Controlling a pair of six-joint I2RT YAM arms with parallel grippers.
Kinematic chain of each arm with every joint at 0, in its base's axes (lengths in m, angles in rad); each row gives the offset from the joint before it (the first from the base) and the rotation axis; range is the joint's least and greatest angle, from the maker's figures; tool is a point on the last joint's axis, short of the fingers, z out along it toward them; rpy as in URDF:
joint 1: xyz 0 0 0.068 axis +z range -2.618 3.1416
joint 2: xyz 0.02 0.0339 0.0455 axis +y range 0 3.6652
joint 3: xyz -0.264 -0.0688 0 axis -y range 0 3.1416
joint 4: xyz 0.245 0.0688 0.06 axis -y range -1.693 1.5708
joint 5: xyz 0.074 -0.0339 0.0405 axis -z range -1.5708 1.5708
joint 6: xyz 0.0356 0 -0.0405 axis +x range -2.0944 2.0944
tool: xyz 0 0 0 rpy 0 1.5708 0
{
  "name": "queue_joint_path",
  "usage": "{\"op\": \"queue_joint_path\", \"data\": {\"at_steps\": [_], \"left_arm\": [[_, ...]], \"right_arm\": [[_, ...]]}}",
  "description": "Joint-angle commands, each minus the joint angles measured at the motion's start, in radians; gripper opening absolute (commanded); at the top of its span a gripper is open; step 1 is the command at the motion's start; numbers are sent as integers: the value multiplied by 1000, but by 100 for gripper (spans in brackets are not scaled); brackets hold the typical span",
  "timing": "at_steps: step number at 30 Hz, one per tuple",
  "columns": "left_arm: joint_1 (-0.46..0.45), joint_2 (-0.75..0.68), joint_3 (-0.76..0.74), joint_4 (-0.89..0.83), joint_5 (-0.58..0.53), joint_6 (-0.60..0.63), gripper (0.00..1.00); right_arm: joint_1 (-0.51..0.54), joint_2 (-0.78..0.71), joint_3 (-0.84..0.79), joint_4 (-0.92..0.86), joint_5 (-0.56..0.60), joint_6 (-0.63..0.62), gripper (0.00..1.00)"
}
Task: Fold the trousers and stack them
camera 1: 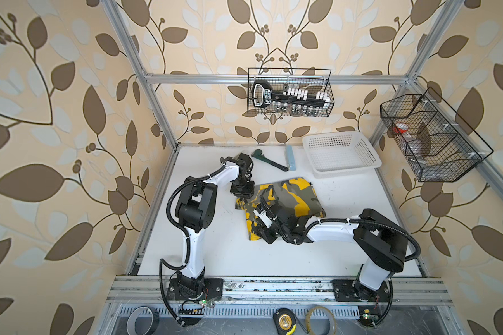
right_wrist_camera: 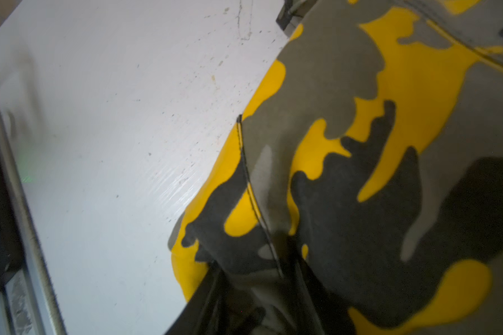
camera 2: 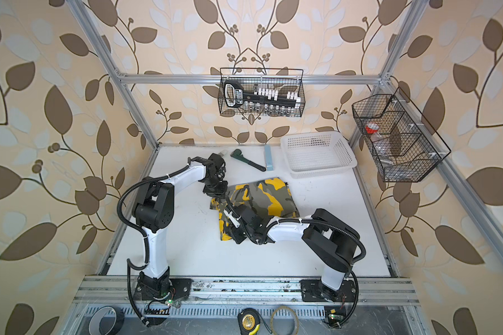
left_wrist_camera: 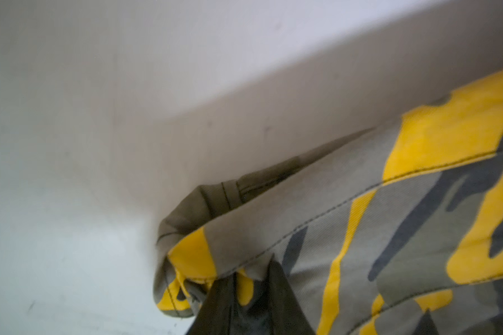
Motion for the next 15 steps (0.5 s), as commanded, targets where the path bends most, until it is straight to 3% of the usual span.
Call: {"op": "queue_joint_path", "data": {"at_steps": [1,8,15], "left_arm": [[26,-64,-107,-157,-121,-41,26],[26,-233,-144,-195,-158,-29,41],[-13,-355,-124,-109,-21,63,54]], "right_arm": [[4,-54,42,-63,-70,-32,51],[-46,-220,73,-98,-190,-15,62],[-239,-455,-35,-146,-258,71,64]]}}
